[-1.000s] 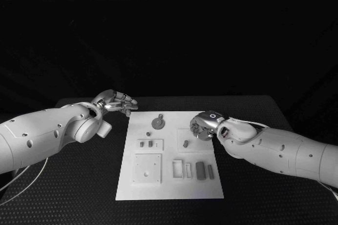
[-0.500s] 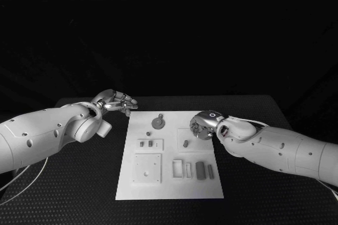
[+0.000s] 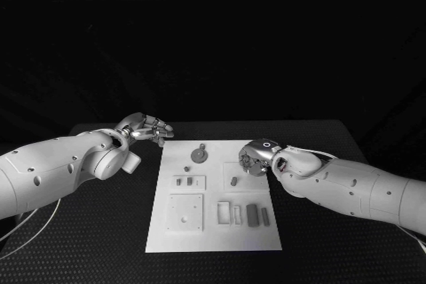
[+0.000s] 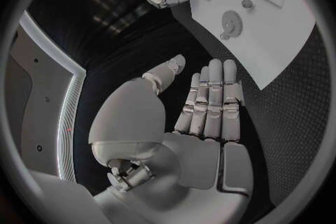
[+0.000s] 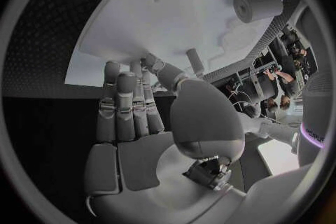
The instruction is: Assemble the parts on the task board
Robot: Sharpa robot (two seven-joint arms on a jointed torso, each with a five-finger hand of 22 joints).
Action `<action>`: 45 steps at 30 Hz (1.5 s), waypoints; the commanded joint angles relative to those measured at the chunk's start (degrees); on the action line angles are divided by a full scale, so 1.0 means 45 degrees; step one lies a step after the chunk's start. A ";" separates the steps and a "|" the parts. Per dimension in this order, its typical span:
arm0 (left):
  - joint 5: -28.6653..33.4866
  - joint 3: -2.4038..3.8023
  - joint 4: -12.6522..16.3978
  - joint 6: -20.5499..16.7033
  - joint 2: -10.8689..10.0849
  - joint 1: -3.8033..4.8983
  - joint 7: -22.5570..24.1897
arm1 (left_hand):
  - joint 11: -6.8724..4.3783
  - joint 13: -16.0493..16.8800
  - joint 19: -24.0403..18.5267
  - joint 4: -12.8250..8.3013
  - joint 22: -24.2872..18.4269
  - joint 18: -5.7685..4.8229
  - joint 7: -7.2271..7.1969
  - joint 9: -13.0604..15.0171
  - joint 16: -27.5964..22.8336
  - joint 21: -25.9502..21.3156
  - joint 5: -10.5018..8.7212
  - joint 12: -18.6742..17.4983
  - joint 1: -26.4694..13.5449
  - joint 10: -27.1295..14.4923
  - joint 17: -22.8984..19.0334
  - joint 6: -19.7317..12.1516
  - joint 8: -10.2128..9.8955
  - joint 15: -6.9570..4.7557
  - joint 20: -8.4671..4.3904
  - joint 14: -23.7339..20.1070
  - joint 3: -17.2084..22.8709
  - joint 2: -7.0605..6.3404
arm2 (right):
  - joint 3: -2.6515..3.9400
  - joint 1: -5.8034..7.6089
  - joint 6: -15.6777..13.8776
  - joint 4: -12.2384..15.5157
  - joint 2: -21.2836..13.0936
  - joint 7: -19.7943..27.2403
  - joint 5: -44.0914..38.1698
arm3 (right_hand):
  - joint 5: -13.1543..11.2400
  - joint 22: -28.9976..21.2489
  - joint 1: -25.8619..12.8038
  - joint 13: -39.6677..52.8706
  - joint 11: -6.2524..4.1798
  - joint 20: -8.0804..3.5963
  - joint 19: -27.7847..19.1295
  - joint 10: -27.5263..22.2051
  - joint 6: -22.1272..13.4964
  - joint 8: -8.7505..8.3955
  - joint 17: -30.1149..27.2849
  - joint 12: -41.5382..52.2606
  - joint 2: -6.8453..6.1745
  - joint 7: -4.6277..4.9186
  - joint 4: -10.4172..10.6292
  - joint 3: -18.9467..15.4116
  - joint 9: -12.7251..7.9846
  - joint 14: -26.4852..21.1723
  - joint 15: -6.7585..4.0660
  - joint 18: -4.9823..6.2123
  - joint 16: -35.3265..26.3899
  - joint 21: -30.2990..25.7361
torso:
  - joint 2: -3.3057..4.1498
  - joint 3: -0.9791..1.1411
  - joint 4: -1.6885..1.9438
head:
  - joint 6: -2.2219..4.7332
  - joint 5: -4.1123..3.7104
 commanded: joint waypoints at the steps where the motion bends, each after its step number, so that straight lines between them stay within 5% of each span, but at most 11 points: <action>1: 0.0088 0.0006 -0.0014 0.0019 0.0035 0.0012 0.0195 | -0.0031 -0.0012 0.0009 0.0079 0.0013 0.0177 -0.0011 -0.0020 -0.0076 -0.0067 0.0050 -0.0044 -0.0142 -0.0083 0.0018 -0.0095 0.0089 0.0051 -0.0002 0.0020 -0.0008 -0.0030 | -0.0017 -0.0017 0.0229 0.0002 0.0015 0.0112 0.0093 | 0.0067 0.0019 0.0072 0.0026 -0.0034 0.0007 0.0076 0.0078 0.0085 0.0047 0.0015 0.0008 0.0029 -0.0023 0.0030 0.0007 0.0026 -0.0025 -0.0102 -0.0006 0.0067 0.0060 | 0.0007 0.0006 0.0018 | 0.0014 0.0004; 28: 0.0147 0.0006 -0.0105 0.0071 0.0005 0.0012 0.0179 | -0.0026 -0.0017 0.0014 0.0132 0.0019 0.0183 -0.0004 -0.0032 -0.0107 -0.0090 0.0053 -0.0047 -0.0164 -0.0101 0.0055 -0.0124 0.0107 0.0053 0.0000 0.0025 -0.0014 -0.0036 | 0.0200 0.0338 0.0520 0.0542 -0.0431 0.0282 0.0736 | 0.0067 0.0056 0.0027 0.0083 -0.0042 0.0000 0.0093 0.0081 0.0086 0.0065 0.0034 0.0008 0.0043 -0.0027 0.0035 -0.0017 0.0073 -0.0018 -0.0110 -0.0006 0.0088 0.0064 | 0.0000 0.0010 -0.0008 | -0.0011 0.0005; 45: 0.0191 0.0006 -0.0217 0.0024 0.0038 0.0012 0.0213 | -0.0026 -0.0018 0.0017 0.0148 0.0024 0.0187 -0.0003 -0.0037 -0.0123 -0.0102 0.0055 -0.0047 -0.0160 -0.0106 0.0075 -0.0136 0.0119 0.0053 0.0000 0.0029 -0.0012 -0.0040 | 0.0847 0.0388 0.0024 0.1942 -0.0833 0.0532 0.1462 | 0.0067 0.0076 0.0002 0.0115 -0.0040 -0.0007 0.0108 0.0068 0.0072 0.0066 0.0039 -0.0001 0.0058 -0.0024 0.0033 -0.0022 0.0097 -0.0025 -0.0109 -0.0006 0.0086 0.0065 | 0.0000 0.0002 0.0021 | 0.0049 0.0206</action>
